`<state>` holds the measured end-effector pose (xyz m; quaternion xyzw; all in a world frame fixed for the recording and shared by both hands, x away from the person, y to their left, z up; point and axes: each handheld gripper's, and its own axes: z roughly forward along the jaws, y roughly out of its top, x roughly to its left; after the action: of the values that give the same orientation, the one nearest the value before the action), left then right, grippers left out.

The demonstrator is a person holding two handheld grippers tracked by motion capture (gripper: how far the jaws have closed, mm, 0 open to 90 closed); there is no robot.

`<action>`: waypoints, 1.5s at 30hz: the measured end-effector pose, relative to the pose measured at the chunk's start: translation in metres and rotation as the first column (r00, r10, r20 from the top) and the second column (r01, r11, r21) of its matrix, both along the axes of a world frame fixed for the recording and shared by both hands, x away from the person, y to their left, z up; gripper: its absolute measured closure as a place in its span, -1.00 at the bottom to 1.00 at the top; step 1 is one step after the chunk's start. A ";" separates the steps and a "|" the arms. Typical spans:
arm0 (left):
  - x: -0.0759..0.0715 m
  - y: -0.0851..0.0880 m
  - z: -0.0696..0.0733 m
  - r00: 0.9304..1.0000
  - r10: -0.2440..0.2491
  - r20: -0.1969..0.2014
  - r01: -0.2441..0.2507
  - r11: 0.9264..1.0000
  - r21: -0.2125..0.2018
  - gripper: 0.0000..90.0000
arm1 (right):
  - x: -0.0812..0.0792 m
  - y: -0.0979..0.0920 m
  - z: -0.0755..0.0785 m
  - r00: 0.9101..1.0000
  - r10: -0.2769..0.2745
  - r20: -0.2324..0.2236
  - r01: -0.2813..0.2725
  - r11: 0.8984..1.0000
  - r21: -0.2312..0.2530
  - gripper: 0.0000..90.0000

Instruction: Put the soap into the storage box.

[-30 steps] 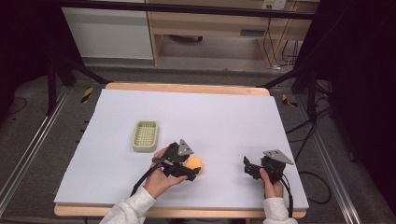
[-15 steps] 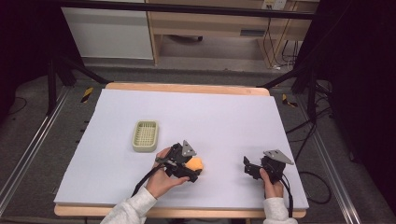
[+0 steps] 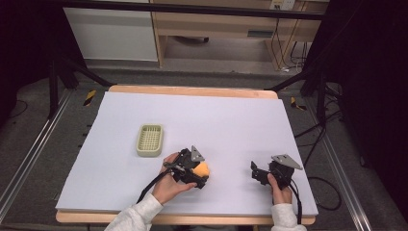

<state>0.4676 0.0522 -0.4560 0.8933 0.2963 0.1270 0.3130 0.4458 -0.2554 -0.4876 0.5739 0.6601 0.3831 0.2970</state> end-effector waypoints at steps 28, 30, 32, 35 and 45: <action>0.004 -0.009 -0.013 0.999 0.000 -0.042 0.002 0.999 0.041 -0.45 | 0.000 0.001 0.000 1.000 0.001 0.001 -0.001 1.000 -0.004 -0.93; 0.005 -0.008 -0.013 0.999 0.004 -0.046 -0.002 0.999 0.046 -0.45 | 0.000 0.001 0.000 1.000 0.001 0.000 -0.001 1.000 -0.005 -0.93; 0.004 -0.008 -0.013 0.999 0.006 -0.047 -0.003 0.999 0.046 -0.45 | 0.000 0.001 0.000 1.000 0.002 0.000 -0.002 1.000 -0.007 -0.93; 0.004 -0.009 -0.013 0.999 0.014 -0.049 -0.011 0.999 0.045 -0.44 | 0.000 0.001 0.000 1.000 0.003 -0.001 -0.003 1.000 -0.007 -0.93; 0.003 -0.009 -0.013 0.999 0.021 -0.046 -0.019 0.999 0.045 -0.43 | 0.000 0.001 0.000 1.000 0.002 -0.003 -0.003 1.000 -0.008 -0.93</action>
<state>0.4706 0.0434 -0.4693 0.8997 0.3097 0.1161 0.2849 0.4462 -0.2549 -0.4877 0.5725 0.6627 0.3800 0.2978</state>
